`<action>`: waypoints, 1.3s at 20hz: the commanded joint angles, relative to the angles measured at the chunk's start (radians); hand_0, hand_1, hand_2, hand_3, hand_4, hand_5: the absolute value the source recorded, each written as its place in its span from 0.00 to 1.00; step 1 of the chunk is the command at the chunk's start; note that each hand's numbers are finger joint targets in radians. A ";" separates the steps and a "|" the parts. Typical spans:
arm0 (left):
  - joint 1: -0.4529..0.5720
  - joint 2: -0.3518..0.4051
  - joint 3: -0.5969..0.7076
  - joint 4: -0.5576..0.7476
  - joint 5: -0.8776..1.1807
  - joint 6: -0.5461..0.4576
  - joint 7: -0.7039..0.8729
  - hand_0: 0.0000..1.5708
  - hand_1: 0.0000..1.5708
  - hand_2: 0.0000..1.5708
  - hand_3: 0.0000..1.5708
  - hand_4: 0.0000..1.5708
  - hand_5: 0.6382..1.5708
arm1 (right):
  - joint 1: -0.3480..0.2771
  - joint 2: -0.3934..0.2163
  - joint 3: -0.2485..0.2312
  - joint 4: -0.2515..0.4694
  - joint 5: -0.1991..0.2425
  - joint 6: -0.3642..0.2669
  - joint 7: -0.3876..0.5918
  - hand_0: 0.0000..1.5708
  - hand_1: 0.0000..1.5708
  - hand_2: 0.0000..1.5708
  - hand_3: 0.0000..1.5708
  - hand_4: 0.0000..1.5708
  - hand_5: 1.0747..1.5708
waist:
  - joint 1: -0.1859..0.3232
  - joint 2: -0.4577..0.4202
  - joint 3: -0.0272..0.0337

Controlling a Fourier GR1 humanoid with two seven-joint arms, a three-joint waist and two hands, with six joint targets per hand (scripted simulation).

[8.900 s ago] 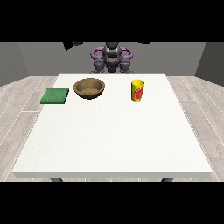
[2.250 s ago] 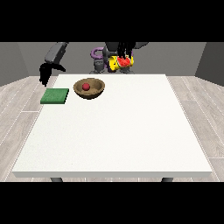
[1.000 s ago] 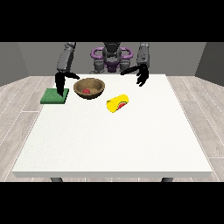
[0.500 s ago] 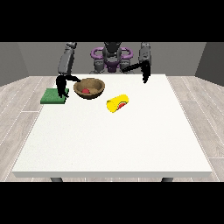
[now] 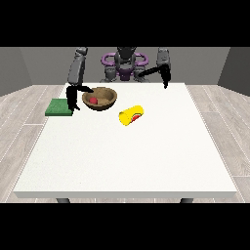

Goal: Pick the cup and pour the ball into the bowl, then pick the bowl and place it on the pad

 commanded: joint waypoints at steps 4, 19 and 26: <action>0.021 0.041 0.049 0.075 0.018 -0.010 0.006 0.00 0.00 0.00 0.00 0.00 0.99 | -0.063 0.133 0.068 -0.007 0.014 -0.094 0.165 0.00 0.00 0.00 0.00 0.22 0.95 | -0.046 -0.076 0.0295; 0.073 0.068 0.067 0.039 0.074 -0.074 -0.022 0.00 0.00 0.00 0.00 0.00 1.00 | -0.088 0.081 0.129 0.072 0.128 -0.340 0.344 1.00 1.00 1.00 1.00 0.65 0.96 | -0.007 -0.085 0.0290; 0.137 0.106 0.117 0.070 0.099 -0.058 -0.065 0.00 0.00 0.00 0.00 0.00 1.00 | -0.129 0.052 0.161 0.001 0.141 -0.342 0.499 1.00 1.00 1.00 1.00 0.66 0.97 | -0.077 -0.148 0.0298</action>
